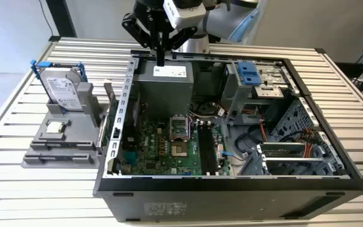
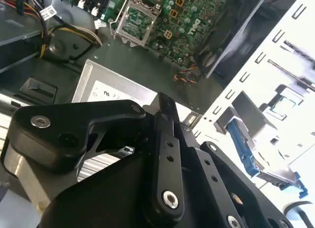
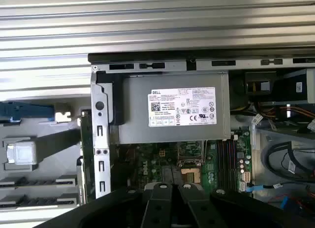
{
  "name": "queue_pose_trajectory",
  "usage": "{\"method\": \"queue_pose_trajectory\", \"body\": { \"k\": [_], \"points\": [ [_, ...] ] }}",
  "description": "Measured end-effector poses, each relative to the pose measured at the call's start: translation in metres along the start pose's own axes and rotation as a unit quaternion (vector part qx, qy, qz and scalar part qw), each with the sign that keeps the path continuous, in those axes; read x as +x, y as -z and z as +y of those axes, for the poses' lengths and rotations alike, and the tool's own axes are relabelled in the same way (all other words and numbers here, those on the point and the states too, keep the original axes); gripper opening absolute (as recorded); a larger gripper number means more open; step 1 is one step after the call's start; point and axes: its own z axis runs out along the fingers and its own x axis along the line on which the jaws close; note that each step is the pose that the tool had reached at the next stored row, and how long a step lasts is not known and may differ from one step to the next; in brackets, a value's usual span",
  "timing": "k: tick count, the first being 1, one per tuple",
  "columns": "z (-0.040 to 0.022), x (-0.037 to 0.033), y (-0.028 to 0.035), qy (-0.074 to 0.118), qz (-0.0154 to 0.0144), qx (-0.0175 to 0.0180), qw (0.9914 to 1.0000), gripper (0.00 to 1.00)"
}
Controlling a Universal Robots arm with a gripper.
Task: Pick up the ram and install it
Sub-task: 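Reach for the ram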
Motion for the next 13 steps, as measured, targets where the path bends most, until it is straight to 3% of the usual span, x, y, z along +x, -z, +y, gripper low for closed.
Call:
{"method": "queue_pose_trajectory", "body": {
  "k": [13],
  "points": [
    [-0.0001, 0.0018, 0.0001, 0.0, 0.0, 0.0, 1.0, 0.0]
  ]
}}
